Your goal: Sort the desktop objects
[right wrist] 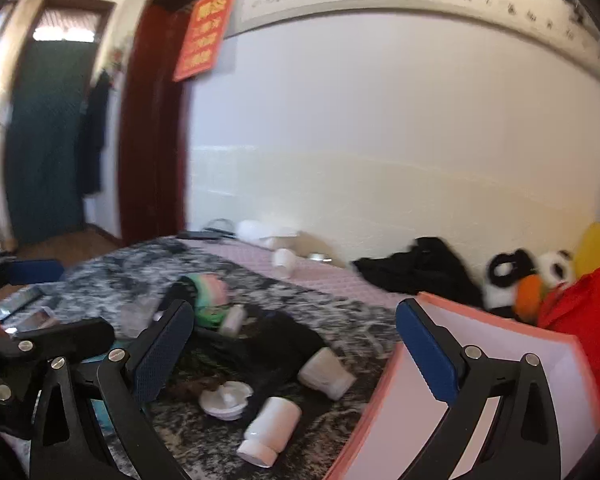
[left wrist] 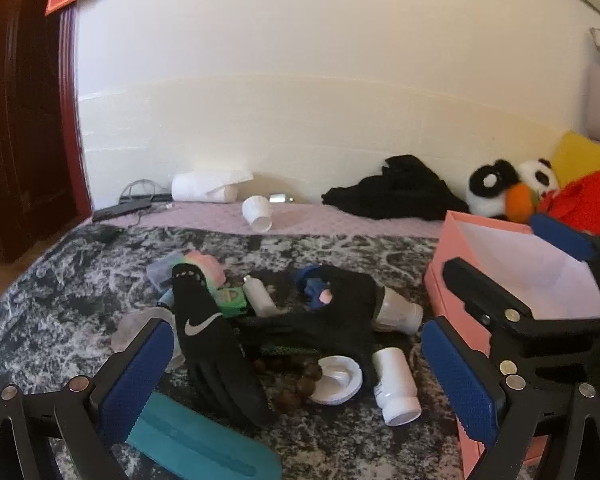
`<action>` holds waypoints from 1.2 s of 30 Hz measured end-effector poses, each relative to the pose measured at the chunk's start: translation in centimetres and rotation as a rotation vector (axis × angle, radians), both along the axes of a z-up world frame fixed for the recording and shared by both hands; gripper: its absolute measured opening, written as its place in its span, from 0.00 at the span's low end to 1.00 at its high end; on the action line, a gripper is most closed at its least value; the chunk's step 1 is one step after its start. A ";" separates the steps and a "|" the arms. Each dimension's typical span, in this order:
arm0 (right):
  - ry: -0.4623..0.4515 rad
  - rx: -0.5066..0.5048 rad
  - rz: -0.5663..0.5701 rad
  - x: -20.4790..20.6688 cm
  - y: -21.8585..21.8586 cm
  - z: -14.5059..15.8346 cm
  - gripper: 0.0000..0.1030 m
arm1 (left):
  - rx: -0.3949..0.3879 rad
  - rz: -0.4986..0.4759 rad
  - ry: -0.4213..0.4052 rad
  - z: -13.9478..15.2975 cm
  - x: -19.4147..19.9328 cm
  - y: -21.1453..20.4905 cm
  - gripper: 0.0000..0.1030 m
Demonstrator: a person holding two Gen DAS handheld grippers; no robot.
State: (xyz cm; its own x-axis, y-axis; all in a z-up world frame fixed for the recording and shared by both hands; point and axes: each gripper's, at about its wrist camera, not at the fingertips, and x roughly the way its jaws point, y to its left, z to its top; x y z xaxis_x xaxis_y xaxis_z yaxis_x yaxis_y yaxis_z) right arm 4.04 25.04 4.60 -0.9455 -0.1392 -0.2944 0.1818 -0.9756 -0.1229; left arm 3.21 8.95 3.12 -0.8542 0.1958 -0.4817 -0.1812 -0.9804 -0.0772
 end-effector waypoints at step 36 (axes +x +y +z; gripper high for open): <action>-0.055 0.007 -0.748 6.2 -12.7 0.5 1.00 | -0.077 -0.130 -0.056 -3.2 -0.8 -5.7 0.99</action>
